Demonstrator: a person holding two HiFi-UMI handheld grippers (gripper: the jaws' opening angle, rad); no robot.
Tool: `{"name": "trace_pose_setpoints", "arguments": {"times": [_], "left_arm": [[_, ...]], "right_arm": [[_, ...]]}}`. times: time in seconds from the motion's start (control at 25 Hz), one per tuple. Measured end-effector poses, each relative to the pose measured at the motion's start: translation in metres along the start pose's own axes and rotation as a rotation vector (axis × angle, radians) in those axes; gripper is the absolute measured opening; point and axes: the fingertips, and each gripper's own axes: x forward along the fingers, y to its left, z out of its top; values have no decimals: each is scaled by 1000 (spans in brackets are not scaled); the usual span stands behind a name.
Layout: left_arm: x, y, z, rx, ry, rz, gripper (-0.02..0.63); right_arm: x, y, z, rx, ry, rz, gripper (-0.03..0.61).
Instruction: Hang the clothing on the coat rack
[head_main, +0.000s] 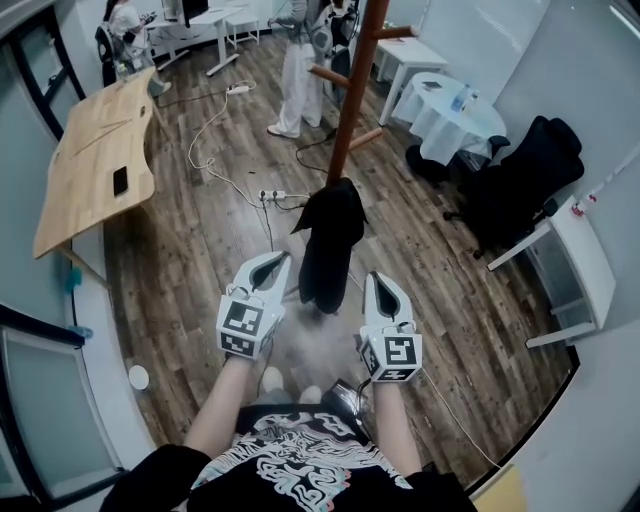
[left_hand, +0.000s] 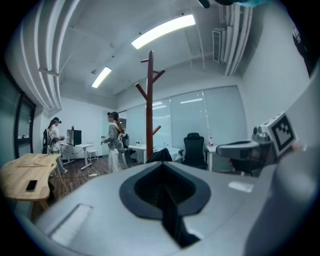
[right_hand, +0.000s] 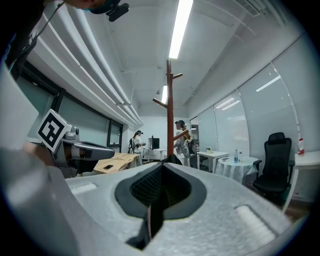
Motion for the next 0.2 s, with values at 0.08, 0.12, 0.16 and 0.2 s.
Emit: {"name": "trace_pose_setpoints", "arguments": {"times": [0.08,0.12,0.16,0.2], "left_arm": [[3,-1,0,0,3,2,-11],[5,-1,-1,0,5,3,-11],[6,-2,-1,0,8,5,-11],[7,-2,-2,0,10,6,-11]], "right_arm": [[1,-5,0,0,1,-2,-2],[1,-7,0,2,1,-3,-2],[2,-8,-1,4,0,-3,-2],[3,-10,-1,6,0,-2,-2]]}}
